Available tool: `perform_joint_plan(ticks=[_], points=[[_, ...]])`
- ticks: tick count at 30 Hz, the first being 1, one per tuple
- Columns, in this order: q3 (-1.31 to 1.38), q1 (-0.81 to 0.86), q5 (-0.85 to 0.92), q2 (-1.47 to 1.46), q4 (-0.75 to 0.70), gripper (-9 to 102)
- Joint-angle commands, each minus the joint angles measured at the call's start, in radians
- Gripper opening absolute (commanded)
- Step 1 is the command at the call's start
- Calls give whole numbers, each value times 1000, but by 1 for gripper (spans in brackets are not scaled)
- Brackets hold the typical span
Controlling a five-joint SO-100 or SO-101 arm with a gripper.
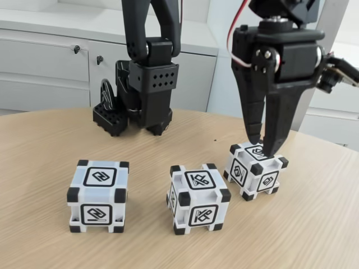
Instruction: Stack cubes from left to right.
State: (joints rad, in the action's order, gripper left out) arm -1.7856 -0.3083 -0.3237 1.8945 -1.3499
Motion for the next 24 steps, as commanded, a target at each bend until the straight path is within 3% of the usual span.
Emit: perform_joint_plan(ticks=[1, 24], points=[[52, -43, 11, 17, -2, 2], [-92, -132, 104, 18, -8, 0]])
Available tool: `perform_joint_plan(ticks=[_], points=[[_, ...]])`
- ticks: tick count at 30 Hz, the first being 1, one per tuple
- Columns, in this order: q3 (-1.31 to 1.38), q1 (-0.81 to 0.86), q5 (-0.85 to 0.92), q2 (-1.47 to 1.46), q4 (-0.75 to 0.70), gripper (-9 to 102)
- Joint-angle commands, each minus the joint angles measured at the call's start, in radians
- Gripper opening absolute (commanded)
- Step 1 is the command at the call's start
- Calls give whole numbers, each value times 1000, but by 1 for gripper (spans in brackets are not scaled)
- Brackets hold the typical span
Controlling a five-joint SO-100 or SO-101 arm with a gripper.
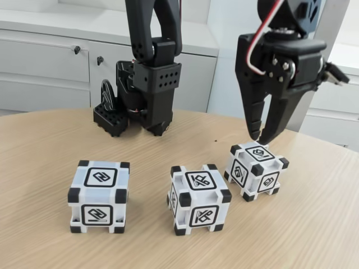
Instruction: Stack cubes from left to right.
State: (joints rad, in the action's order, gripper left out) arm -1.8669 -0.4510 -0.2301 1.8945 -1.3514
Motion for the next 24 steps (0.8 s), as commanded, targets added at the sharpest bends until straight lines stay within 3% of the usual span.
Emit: perform_joint_plan(ticks=[1, 10, 16, 20, 24], points=[[-23, 12, 11, 21, -6, 0], [-63, 12, 46, 80, -5, 1], [-63, -2, 71, 80, -3, 12], [-63, -3, 101, 80, -3, 27], [-63, -3, 61, 80, 6, 32]])
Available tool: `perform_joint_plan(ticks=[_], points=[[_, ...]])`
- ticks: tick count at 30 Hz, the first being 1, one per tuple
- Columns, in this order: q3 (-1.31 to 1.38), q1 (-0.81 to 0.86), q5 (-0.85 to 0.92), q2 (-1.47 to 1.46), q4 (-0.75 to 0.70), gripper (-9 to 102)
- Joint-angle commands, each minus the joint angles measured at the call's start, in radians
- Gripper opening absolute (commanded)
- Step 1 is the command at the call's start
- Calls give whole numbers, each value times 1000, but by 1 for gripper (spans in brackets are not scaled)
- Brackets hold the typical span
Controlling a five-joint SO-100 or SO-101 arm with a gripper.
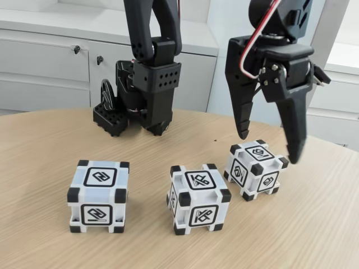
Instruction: Stack cubes from left to right.
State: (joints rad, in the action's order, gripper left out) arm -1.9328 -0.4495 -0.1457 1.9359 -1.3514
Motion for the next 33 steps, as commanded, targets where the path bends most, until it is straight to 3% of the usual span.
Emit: perform_joint_plan(ticks=[1, 11, 23, 33], points=[[3, -5, -44, 34, 9, 32], [3, -6, -204, 20, -5, 31], [3, -5, -129, 20, -132, 32], [3, -2, -83, 17, -120, 32]])
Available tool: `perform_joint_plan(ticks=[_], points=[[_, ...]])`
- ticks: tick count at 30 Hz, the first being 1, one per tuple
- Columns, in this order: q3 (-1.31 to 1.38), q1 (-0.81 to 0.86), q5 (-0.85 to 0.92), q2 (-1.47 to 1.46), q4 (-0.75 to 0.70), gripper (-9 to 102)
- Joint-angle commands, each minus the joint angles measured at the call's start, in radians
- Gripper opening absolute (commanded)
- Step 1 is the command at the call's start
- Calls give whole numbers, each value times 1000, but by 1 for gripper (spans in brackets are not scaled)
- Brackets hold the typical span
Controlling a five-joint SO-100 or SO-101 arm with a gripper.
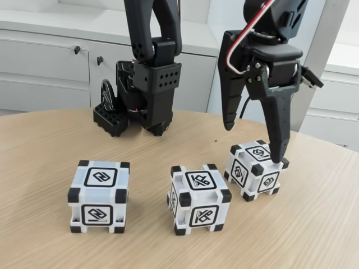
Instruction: Stack cubes from left to right.
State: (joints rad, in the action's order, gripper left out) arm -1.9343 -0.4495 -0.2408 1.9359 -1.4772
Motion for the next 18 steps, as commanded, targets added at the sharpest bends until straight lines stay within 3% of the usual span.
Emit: perform_joint_plan(ticks=[1, 18], points=[[5, -2, 12, 15, 8, 33], [21, -3, 3, -156, 9, 34]])
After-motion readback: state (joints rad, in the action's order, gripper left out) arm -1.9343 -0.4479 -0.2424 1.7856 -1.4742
